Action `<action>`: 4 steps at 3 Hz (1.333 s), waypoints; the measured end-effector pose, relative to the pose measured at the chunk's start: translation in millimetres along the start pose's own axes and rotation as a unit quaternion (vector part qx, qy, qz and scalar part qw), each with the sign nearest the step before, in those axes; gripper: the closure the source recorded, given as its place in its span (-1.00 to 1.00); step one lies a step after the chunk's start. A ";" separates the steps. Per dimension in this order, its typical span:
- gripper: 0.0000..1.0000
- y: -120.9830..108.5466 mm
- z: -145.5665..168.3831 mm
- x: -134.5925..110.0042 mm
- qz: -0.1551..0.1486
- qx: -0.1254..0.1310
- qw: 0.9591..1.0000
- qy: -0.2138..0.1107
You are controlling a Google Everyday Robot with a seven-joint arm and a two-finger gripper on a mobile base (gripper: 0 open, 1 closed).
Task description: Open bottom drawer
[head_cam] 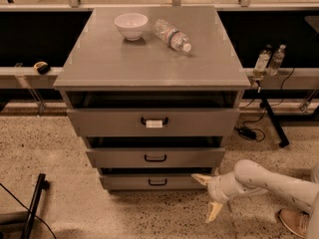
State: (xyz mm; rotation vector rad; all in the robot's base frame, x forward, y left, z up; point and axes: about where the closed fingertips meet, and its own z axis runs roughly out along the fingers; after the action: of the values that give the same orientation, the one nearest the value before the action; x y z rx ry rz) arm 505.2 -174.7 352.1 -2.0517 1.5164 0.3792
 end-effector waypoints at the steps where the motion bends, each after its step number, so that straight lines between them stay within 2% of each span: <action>1: -1.00 0.3 1.0 0.2 0.001 0.000 1.000 -0.001; 2: -1.00 1.4 26.1 6.5 0.004 -0.006 1.000 -0.005; 4: -1.00 -8.4 92.7 62.0 0.037 -0.003 0.999 0.022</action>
Offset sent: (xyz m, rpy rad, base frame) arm 0.0109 0.0201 -0.0577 0.0105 0.0341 0.0000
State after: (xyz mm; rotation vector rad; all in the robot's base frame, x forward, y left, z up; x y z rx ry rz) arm 542.2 -167.5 246.8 -2.0266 1.6223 0.3695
